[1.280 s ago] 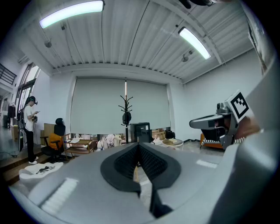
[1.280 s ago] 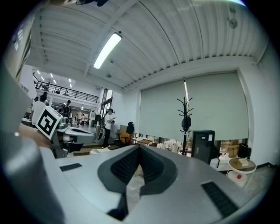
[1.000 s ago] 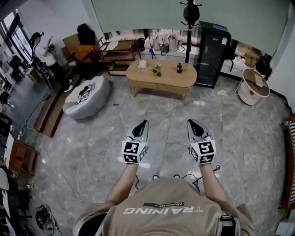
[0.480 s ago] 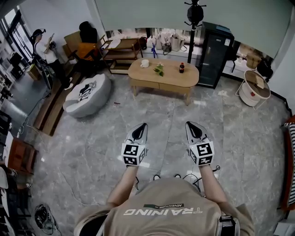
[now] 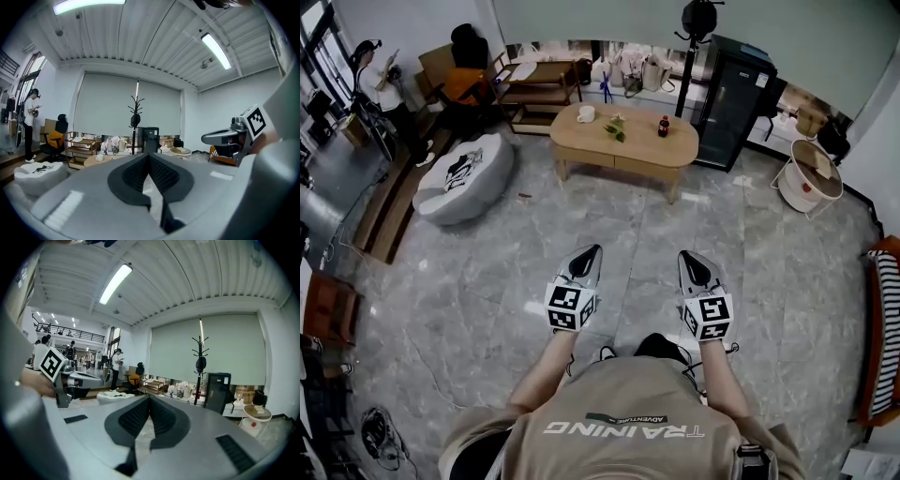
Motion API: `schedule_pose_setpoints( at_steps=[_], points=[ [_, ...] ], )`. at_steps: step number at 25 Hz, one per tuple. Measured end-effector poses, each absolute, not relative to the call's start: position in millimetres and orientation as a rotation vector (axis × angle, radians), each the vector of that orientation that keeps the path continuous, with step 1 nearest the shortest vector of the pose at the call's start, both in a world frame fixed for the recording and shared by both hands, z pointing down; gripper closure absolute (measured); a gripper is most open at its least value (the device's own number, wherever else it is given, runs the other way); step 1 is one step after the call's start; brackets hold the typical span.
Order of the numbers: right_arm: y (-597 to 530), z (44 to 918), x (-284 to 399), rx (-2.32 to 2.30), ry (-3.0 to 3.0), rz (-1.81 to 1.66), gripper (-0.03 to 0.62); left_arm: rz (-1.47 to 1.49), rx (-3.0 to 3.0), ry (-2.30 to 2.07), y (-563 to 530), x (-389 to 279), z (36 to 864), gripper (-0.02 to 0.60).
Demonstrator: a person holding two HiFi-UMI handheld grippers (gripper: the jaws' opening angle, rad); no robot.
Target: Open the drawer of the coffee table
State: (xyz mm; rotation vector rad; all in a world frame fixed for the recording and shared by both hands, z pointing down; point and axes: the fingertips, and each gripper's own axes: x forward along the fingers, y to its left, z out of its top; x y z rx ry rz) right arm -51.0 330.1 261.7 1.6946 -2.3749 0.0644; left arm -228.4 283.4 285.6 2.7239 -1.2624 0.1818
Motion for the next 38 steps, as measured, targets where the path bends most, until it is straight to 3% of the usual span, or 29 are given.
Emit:
schedule_pose_setpoints(
  at_steps=[24, 38],
  points=[
    [204, 276, 74, 1.649, -2.477, 0.003, 0.588, 0.249, 2.684, -1.397, 177, -123, 286, 0.575],
    [146, 280, 65, 1.684, -2.438, -0.02, 0.588, 0.231, 2.699, -1.331, 111, -123, 306, 0.575]
  ],
)
